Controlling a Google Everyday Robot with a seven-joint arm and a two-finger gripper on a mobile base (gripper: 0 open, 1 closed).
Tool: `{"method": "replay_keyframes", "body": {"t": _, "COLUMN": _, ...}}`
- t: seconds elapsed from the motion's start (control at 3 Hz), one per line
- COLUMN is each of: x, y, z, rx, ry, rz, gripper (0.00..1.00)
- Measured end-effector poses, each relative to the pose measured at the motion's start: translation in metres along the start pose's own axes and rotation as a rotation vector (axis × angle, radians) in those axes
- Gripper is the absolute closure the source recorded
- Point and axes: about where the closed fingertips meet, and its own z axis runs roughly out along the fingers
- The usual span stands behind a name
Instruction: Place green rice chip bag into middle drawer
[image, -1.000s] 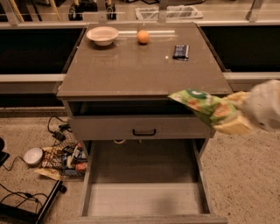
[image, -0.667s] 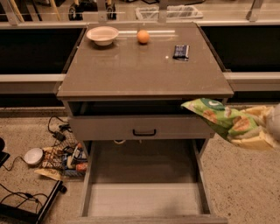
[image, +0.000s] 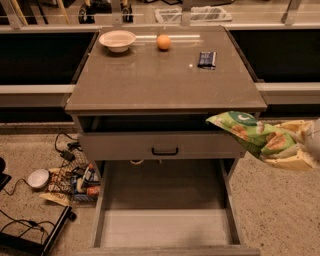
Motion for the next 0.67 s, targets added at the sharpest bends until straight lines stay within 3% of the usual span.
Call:
{"method": "replay_keyframes", "body": {"t": 0.33, "x": 0.011, "y": 0.012, "z": 0.024, "rx": -0.033, "ry": 0.032, "rz": -0.008, "gripper": 1.00}}
{"method": "replay_keyframes", "body": {"t": 0.67, "x": 0.056, "y": 0.055, "z": 0.110, "rx": -0.147, "ry": 0.114, "rz": -0.042, "gripper": 1.00}}
